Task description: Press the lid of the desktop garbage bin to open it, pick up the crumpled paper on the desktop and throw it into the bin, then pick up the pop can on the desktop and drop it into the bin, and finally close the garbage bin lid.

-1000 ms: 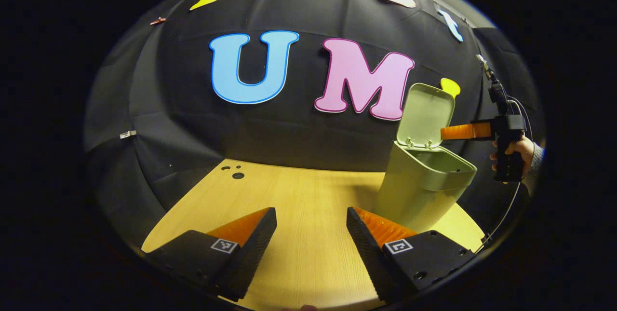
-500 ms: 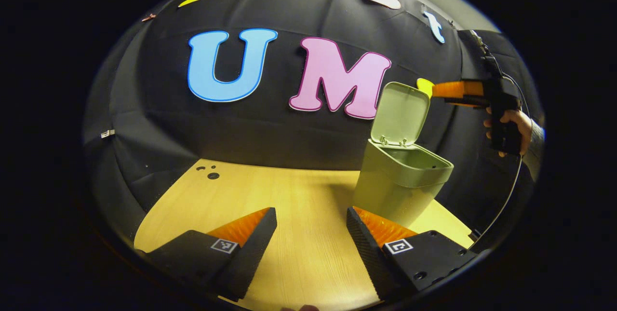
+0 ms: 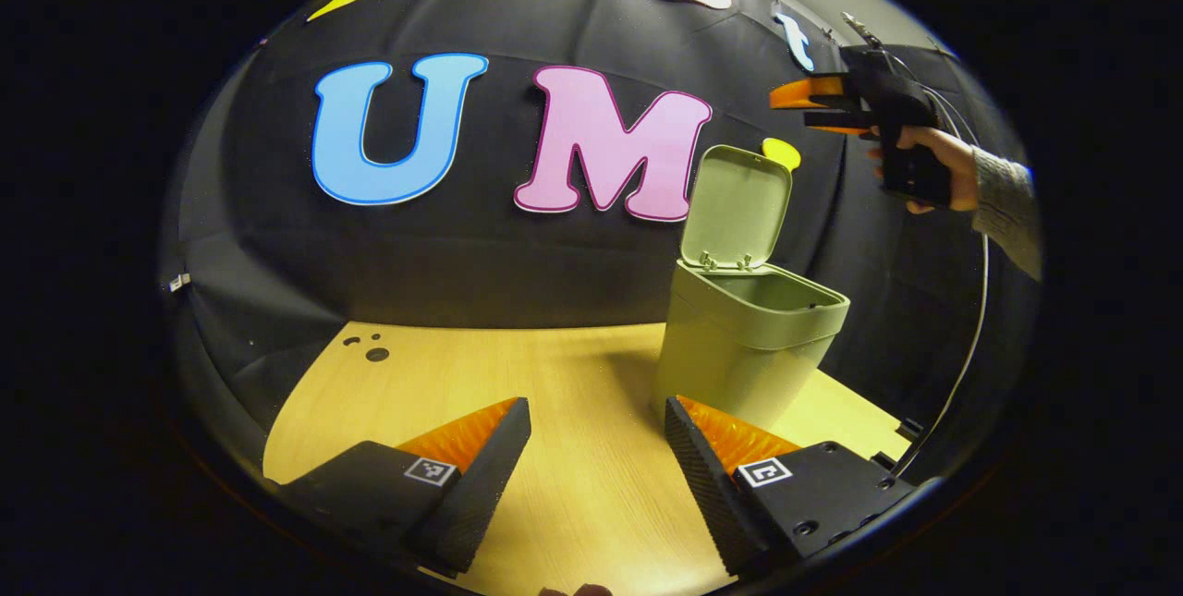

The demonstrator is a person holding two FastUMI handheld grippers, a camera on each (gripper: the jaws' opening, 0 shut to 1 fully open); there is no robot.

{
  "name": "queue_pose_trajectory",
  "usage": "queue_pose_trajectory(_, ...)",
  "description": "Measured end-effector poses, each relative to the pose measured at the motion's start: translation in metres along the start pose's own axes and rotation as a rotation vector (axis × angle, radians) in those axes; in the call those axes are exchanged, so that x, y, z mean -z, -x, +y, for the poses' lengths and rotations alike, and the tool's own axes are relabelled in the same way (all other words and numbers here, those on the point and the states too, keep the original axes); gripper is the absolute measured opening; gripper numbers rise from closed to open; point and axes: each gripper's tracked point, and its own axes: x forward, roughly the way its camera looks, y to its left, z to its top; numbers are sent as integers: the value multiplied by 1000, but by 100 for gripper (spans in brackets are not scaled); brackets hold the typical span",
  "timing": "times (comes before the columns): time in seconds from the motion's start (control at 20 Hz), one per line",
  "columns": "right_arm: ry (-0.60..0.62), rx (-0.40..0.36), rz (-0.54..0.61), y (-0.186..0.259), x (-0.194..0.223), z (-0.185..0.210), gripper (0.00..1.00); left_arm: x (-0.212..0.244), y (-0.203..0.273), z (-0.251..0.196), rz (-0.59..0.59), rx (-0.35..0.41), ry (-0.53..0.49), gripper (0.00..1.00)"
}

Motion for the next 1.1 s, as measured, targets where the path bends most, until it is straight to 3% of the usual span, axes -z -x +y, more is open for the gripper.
queue_pose_trajectory(0.2,36,1,19,-42,3,11,96,1,3,12,-8,-2,3,95)
queue_pose_trajectory(0.45,6,16,-31,-66,-6,7,92,5,18,43,-13,-89,52,95)
queue_pose_trajectory(0.6,-25,32,-15,-79,0,-4,96,6,28,58,-19,-134,47,96)
queue_pose_trajectory(0.85,-46,35,53,-94,25,-8,96,7,38,67,-28,-187,79,96)
queue_pose_trajectory(1.1,4,7,153,-92,59,1,96,13,43,60,-24,-181,81,96)
